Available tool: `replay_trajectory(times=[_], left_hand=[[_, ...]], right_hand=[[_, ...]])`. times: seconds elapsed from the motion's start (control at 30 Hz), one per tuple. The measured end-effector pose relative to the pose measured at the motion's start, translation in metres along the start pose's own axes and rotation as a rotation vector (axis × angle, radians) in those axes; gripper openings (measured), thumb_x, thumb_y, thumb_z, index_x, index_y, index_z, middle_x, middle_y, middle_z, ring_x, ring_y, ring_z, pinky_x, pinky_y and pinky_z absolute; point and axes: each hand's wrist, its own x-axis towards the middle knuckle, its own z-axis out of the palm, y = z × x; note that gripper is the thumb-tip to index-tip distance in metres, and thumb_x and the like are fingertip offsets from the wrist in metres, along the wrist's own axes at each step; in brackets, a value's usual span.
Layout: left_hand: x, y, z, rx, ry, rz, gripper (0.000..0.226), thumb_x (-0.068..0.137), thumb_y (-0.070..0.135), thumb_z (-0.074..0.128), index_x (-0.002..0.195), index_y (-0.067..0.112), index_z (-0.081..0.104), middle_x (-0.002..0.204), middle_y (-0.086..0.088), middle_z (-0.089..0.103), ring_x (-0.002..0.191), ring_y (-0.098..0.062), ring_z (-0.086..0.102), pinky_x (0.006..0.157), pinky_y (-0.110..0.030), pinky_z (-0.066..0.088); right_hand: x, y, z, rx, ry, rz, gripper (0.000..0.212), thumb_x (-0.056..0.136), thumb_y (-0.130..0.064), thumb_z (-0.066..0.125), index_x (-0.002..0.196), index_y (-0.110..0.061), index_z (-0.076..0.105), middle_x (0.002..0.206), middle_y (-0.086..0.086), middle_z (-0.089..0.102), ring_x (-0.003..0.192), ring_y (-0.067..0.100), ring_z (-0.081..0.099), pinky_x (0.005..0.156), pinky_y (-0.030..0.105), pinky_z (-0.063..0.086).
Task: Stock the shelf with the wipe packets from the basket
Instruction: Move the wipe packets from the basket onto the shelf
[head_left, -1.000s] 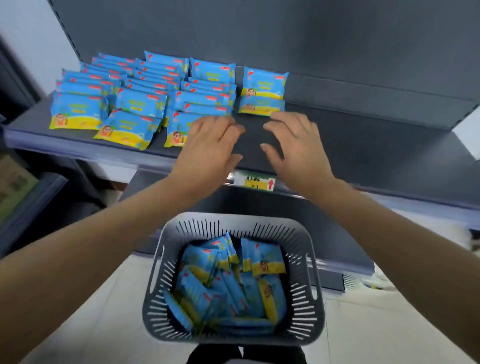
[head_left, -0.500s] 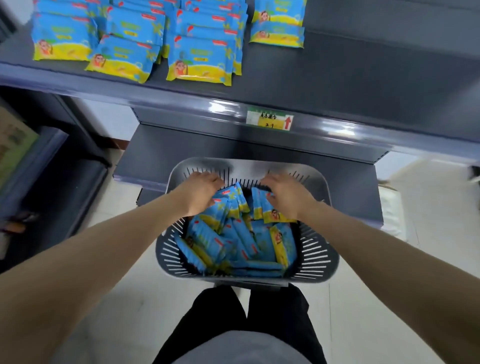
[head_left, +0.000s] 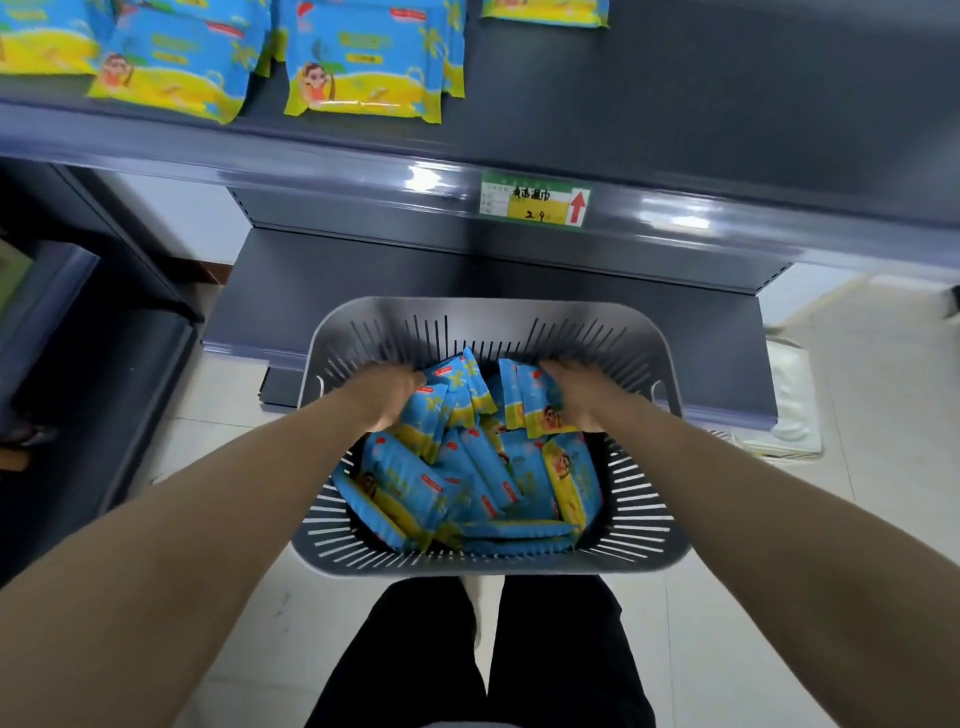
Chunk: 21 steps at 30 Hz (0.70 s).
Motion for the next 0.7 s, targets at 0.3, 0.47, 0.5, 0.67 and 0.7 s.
replay_trajectory(times=[0.3, 0.47, 0.5, 0.67, 0.7], left_hand=[[0.0, 0.003, -0.002, 0.012, -0.018, 0.011, 0.036, 0.085, 0.01, 0.057, 0.12, 0.01, 0.057, 0.12, -0.009, 0.052, 0.107, -0.026, 0.052, 0.089, -0.032, 0.043], [-0.014, 0.0, -0.036, -0.143, -0.02, 0.013, 0.05, 0.084, 0.026, 0.065, 0.129, 0.01, 0.05, 0.129, -0.009, 0.053, 0.117, -0.026, 0.049, 0.092, -0.03, 0.038], [-0.019, 0.002, -0.046, -0.208, -0.006, 0.029, 0.052, 0.085, 0.026, 0.065, 0.132, 0.012, 0.047, 0.131, -0.01, 0.053, 0.118, -0.027, 0.049, 0.092, -0.03, 0.038], [-0.044, 0.013, -0.111, -0.348, 0.12, 0.113, 0.049, 0.09, 0.042, 0.054, 0.132, 0.021, 0.038, 0.116, -0.01, 0.059, 0.098, -0.028, 0.056, 0.073, -0.03, 0.037], [-0.049, 0.014, -0.127, -0.378, 0.142, 0.127, 0.042, 0.089, 0.045, 0.054, 0.122, 0.02, 0.042, 0.102, -0.008, 0.06, 0.084, -0.024, 0.056, 0.067, -0.029, 0.037]], right_hand=[[-0.022, -0.006, -0.011, -0.3, 0.039, 0.111, 0.048, 0.087, -0.022, 0.057, 0.131, -0.009, 0.043, 0.133, 0.017, 0.046, 0.123, 0.038, 0.045, 0.099, 0.044, 0.038], [-0.041, -0.016, -0.058, -0.216, 0.037, -0.043, 0.017, 0.08, -0.006, 0.05, 0.093, -0.002, 0.06, 0.103, 0.017, 0.065, 0.094, 0.033, 0.063, 0.075, 0.033, 0.053], [-0.046, -0.018, -0.073, -0.192, 0.043, -0.059, 0.022, 0.08, -0.009, 0.05, 0.099, -0.002, 0.06, 0.104, 0.017, 0.065, 0.095, 0.033, 0.062, 0.077, 0.035, 0.054], [-0.084, -0.022, -0.165, -0.123, 0.173, -0.075, 0.036, 0.087, -0.018, 0.05, 0.12, -0.008, 0.039, 0.114, 0.018, 0.057, 0.086, 0.031, 0.053, 0.062, 0.03, 0.037], [-0.091, -0.022, -0.184, -0.118, 0.228, -0.067, 0.038, 0.089, -0.019, 0.05, 0.122, -0.007, 0.036, 0.114, 0.019, 0.056, 0.088, 0.033, 0.053, 0.065, 0.031, 0.036]])
